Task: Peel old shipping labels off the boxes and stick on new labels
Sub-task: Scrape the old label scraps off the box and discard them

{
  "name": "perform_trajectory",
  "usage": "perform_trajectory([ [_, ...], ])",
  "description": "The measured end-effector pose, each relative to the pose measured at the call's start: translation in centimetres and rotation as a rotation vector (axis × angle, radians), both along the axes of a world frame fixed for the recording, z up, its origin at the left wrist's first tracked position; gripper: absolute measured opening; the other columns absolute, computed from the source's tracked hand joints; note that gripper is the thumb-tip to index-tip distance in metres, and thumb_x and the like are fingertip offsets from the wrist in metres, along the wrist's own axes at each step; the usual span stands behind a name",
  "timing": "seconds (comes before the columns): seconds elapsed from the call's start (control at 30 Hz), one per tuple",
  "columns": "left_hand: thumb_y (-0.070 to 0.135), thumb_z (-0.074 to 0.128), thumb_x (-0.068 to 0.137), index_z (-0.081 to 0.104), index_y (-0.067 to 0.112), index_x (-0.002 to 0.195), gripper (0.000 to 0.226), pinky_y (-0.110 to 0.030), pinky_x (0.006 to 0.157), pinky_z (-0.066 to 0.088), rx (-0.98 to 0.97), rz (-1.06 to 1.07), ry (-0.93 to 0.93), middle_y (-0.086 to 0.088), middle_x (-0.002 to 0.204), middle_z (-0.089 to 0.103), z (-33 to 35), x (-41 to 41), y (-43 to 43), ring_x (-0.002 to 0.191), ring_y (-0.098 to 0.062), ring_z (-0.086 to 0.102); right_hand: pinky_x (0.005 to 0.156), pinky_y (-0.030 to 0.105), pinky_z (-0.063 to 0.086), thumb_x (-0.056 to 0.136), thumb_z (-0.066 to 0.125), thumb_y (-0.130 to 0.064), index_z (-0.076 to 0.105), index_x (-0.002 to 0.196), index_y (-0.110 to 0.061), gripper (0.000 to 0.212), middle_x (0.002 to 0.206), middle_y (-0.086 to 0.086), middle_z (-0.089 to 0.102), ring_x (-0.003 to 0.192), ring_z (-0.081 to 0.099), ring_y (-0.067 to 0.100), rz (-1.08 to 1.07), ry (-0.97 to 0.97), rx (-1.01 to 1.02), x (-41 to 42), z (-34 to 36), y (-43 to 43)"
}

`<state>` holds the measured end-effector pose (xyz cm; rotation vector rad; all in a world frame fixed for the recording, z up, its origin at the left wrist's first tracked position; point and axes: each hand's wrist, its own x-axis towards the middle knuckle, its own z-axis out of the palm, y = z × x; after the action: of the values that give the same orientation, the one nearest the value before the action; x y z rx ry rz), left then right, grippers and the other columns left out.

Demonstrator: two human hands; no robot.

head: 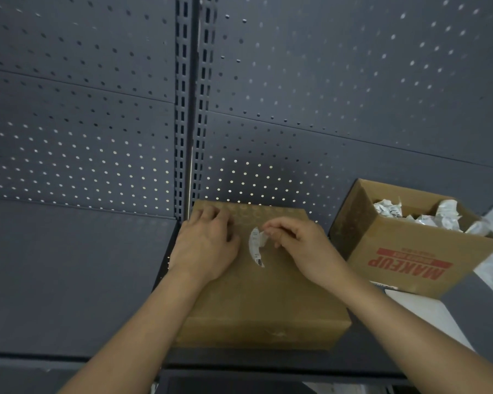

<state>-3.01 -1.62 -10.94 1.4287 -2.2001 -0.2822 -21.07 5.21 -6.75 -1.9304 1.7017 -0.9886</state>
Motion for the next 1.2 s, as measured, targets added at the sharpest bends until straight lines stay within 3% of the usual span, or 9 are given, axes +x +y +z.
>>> perform_trajectory([
  [0.23, 0.036, 0.050, 0.091, 0.058, 0.019, 0.120, 0.035, -0.042, 0.100, 0.041, 0.009, -0.005, -0.019, -0.003, 0.123, 0.055, 0.1, 0.0, 0.0, 0.116, -0.026, 0.048, 0.071, 0.007, 0.037, 0.101, 0.053, -0.020, 0.070, 0.093, -0.020, 0.019, 0.078, -0.029, 0.062, 0.079, 0.057, -0.006, 0.023, 0.031, -0.031, -0.6, -0.1, 0.1],
  [0.33, 0.036, 0.050, 0.091, 0.058, 0.019, 0.120, 0.035, -0.042, 0.100, 0.041, 0.017, -0.002, -0.014, -0.003, 0.123, 0.054, 0.1, 0.0, 0.0, 0.117, -0.026, 0.047, 0.066, 0.012, 0.041, 0.103, 0.047, -0.021, 0.064, 0.093, -0.022, 0.020, 0.074, -0.019, 0.062, 0.071, 0.057, 0.001, -0.042, 0.083, -0.075, -0.2, -0.6, -0.3],
  [0.43, 0.037, 0.049, 0.091, 0.058, 0.019, 0.119, 0.034, -0.042, 0.100, 0.041, 0.013, -0.001, -0.017, -0.002, 0.122, 0.054, 0.1, -0.1, 0.1, 0.117, -0.026, 0.047, 0.063, 0.025, 0.047, 0.105, 0.042, -0.018, 0.061, 0.095, -0.017, 0.021, 0.072, -0.004, 0.066, 0.060, 0.060, 0.009, -0.171, -0.066, -0.182, -0.2, 0.1, -1.5],
  [0.57, 0.037, 0.049, 0.091, 0.059, 0.019, 0.118, 0.033, -0.042, 0.100, 0.041, 0.017, 0.001, -0.007, -0.002, 0.120, 0.055, 0.0, -0.1, 0.1, 0.116, -0.026, 0.047, 0.053, 0.023, 0.051, 0.104, 0.042, -0.007, 0.062, 0.117, -0.013, 0.024, 0.076, 0.008, 0.065, 0.052, 0.062, 0.009, -0.210, -0.318, -0.123, -0.9, 2.1, -2.8],
  [0.7, 0.036, 0.048, 0.091, 0.058, 0.020, 0.120, 0.034, -0.042, 0.100, 0.041, 0.020, 0.004, -0.011, -0.001, 0.121, 0.054, 0.0, 0.0, 0.1, 0.116, -0.026, 0.047, 0.063, 0.025, 0.051, 0.102, 0.049, -0.016, 0.068, 0.115, -0.019, 0.022, 0.063, 0.002, 0.067, 0.056, 0.063, 0.010, -0.174, -0.070, -0.007, -1.7, 0.6, -3.0],
  [0.8, 0.036, 0.049, 0.090, 0.057, 0.020, 0.119, 0.034, -0.041, 0.101, 0.040, 0.026, 0.001, -0.008, -0.001, 0.121, 0.054, 0.0, 0.0, 0.1, 0.116, -0.025, 0.046, 0.066, 0.011, 0.043, 0.105, 0.042, -0.020, 0.062, 0.119, -0.033, 0.028, 0.066, -0.002, 0.067, 0.065, 0.061, -0.001, -0.160, 0.157, -0.014, -2.1, 0.2, -3.0],
  [0.93, 0.036, 0.049, 0.090, 0.058, 0.020, 0.118, 0.033, -0.041, 0.101, 0.041, 0.019, 0.002, -0.005, -0.001, 0.122, 0.054, 0.0, -0.1, 0.1, 0.117, -0.025, 0.047, 0.068, 0.005, 0.040, 0.104, 0.042, -0.019, 0.064, 0.124, -0.027, 0.031, 0.080, -0.009, 0.066, 0.077, 0.060, 0.003, -0.063, 0.313, 0.059, -1.9, 0.6, -2.9],
  [1.03, 0.036, 0.049, 0.090, 0.058, 0.019, 0.120, 0.035, -0.040, 0.101, 0.040, 0.021, 0.001, -0.006, -0.002, 0.123, 0.054, 0.0, -0.1, 0.1, 0.117, -0.025, 0.046, 0.088, 0.022, 0.043, 0.103, 0.047, -0.020, 0.067, 0.123, -0.020, 0.028, 0.107, -0.007, 0.067, 0.101, 0.058, 0.010, 0.008, 0.459, 0.054, -1.5, 0.6, -3.4],
  [1.2, 0.037, 0.049, 0.091, 0.057, 0.019, 0.122, 0.037, -0.039, 0.103, 0.039, 0.022, 0.005, -0.016, -0.002, 0.126, 0.053, 0.1, -0.1, 0.1, 0.120, -0.025, 0.045, 0.091, 0.041, 0.046, 0.100, 0.053, -0.026, 0.070, 0.113, -0.022, 0.022, 0.102, -0.007, 0.061, 0.099, 0.058, 0.015, 0.061, 0.583, 0.022, -1.0, 0.5, -4.1],
])
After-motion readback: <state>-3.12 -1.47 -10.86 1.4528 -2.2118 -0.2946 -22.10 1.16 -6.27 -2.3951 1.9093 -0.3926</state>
